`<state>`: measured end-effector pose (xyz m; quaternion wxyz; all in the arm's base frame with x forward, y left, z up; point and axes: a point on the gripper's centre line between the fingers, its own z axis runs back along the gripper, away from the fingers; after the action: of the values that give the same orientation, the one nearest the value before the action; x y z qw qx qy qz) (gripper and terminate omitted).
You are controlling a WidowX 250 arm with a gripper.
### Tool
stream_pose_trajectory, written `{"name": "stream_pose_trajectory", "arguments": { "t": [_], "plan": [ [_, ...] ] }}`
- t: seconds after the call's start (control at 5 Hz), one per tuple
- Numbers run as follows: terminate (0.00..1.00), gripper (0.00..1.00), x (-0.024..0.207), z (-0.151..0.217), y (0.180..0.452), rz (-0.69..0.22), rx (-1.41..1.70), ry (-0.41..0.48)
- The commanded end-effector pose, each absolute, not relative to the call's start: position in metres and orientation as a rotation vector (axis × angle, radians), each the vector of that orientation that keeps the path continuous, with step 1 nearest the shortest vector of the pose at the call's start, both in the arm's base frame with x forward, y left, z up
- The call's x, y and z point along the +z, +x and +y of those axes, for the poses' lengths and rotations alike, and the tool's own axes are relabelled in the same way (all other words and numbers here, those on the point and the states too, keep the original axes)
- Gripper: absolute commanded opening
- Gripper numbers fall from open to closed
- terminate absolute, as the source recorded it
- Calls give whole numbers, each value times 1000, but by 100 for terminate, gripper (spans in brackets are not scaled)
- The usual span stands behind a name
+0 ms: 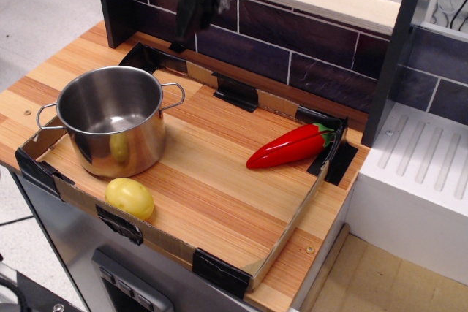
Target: Topple metal pot
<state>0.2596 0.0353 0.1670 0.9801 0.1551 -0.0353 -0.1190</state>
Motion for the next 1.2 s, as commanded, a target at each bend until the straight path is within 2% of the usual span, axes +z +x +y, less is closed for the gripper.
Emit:
{"name": "stream_pose_trajectory", "arguments": {
  "t": [0.0, 0.2, 0.6, 1.0],
  "plan": [
    [0, 100, 140, 42, 254, -199, -243, 448],
    [0, 100, 113, 50, 252, -193, -238, 491],
    [0, 100, 75, 66, 252, -171, -215, 535],
    [0, 100, 66, 73, 251, -151, -192, 537]
  ]
}}
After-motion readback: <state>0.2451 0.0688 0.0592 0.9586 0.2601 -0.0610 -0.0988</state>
